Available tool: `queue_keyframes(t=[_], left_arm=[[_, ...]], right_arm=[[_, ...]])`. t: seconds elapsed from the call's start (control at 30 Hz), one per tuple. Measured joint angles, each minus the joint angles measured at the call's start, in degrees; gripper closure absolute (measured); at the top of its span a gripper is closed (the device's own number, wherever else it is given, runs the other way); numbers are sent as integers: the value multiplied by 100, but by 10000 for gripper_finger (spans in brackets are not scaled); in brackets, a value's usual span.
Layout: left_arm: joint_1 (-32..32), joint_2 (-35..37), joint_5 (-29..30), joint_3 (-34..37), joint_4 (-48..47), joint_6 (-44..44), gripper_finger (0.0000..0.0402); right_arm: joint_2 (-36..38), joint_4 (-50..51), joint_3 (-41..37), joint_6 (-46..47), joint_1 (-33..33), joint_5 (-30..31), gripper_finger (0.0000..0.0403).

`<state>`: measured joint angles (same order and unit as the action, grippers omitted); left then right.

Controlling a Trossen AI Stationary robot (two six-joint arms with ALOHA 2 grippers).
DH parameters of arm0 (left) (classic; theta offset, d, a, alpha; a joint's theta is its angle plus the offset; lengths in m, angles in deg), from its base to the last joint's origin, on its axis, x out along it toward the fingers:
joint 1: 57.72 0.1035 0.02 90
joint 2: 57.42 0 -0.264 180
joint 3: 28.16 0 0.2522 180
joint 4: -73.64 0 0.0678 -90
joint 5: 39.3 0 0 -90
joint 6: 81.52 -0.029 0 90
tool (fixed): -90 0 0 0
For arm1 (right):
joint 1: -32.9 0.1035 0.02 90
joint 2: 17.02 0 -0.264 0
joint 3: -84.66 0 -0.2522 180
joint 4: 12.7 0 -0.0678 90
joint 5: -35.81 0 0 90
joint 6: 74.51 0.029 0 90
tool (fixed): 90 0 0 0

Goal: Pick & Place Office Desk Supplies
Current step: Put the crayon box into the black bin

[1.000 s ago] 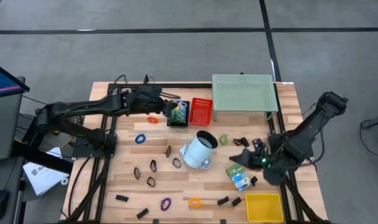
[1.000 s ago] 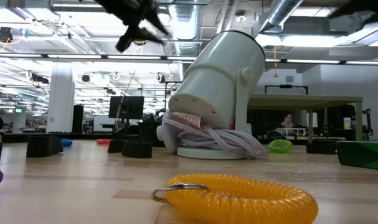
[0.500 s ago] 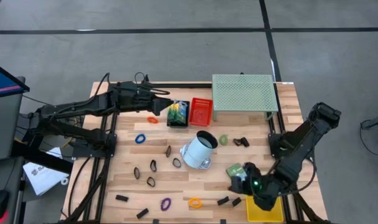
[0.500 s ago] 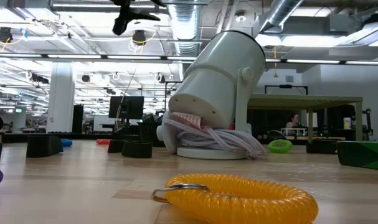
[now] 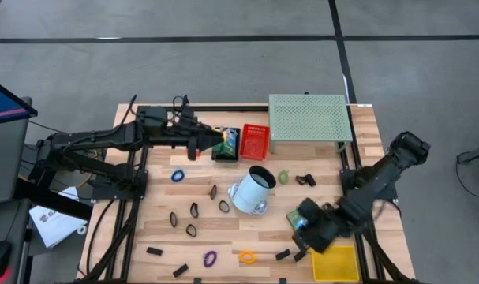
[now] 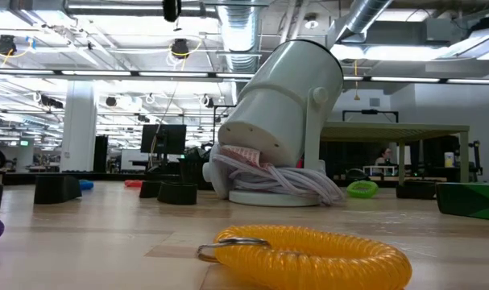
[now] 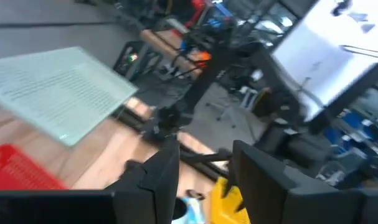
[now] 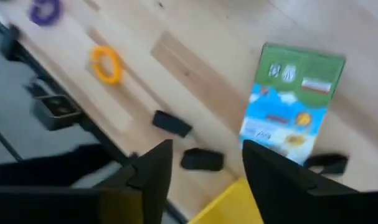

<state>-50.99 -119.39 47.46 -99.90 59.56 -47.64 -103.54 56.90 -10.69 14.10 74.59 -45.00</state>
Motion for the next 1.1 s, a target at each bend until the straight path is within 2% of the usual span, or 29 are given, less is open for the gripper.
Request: queue_keyframes(t=[0.13,0.23,0.37,0.7,0.83,1.1], left_arm=[[-436,0,699,0,437,-71,256],[-775,2,1145,0,893,-201,256],[-1170,2,1682,0,1177,-222,256],[-2140,0,2936,-2,1373,-685,256],[-2295,0,3165,-2,1461,-688,256],[-2300,0,3226,-2,1628,-668,256]], right_arm=[[-383,195,0,-643,-437,-781,162],[-758,348,0,-831,-538,-880,136],[-1258,322,-2,-630,-615,-1124,109],[-2444,787,0,80,-39,-1239,96],[-2571,909,7,370,108,-1294,96],[-2595,1340,-5,589,104,-773,96]])
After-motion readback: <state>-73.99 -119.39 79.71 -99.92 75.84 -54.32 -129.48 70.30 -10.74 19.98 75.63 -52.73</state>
